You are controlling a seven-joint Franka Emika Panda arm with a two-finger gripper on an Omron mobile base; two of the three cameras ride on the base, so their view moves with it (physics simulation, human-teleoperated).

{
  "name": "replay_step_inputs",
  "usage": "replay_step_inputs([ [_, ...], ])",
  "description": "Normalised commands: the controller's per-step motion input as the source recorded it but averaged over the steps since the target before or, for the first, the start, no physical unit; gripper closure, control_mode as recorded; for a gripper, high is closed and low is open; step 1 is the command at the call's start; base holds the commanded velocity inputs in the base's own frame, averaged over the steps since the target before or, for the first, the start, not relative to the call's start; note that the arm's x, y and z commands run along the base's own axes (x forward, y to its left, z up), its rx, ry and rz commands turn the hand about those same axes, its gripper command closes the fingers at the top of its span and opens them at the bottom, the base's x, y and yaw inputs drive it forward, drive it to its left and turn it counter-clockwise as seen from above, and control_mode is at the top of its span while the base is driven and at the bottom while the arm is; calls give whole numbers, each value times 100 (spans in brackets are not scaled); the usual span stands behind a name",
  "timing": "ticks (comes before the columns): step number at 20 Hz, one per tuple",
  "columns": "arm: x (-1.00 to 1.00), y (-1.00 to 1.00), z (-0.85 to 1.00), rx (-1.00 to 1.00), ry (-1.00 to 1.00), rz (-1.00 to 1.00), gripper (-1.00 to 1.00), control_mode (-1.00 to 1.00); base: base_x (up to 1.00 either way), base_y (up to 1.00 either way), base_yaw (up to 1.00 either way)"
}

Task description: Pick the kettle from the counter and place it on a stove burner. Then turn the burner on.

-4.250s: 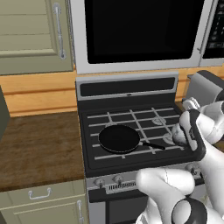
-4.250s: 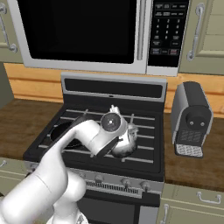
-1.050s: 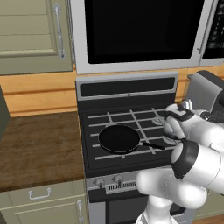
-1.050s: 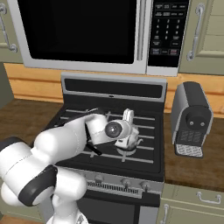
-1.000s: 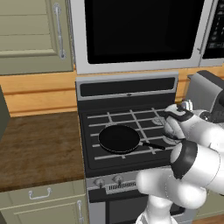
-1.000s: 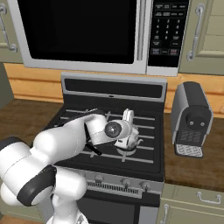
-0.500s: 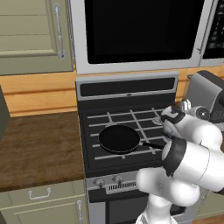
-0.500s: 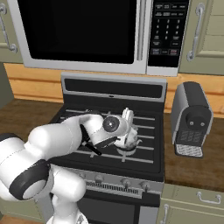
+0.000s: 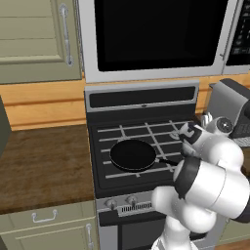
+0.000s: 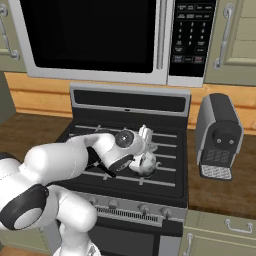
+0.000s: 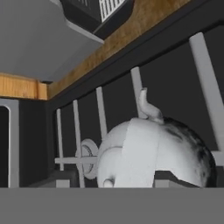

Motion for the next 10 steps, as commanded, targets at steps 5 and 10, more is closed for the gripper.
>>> replay_step_inputs([
  [5,0,-1,0,0,4,-2,-100,-100,0,0,0],
  [10,-3,0,0,0,6,-3,-100,-100,0,0,0],
])
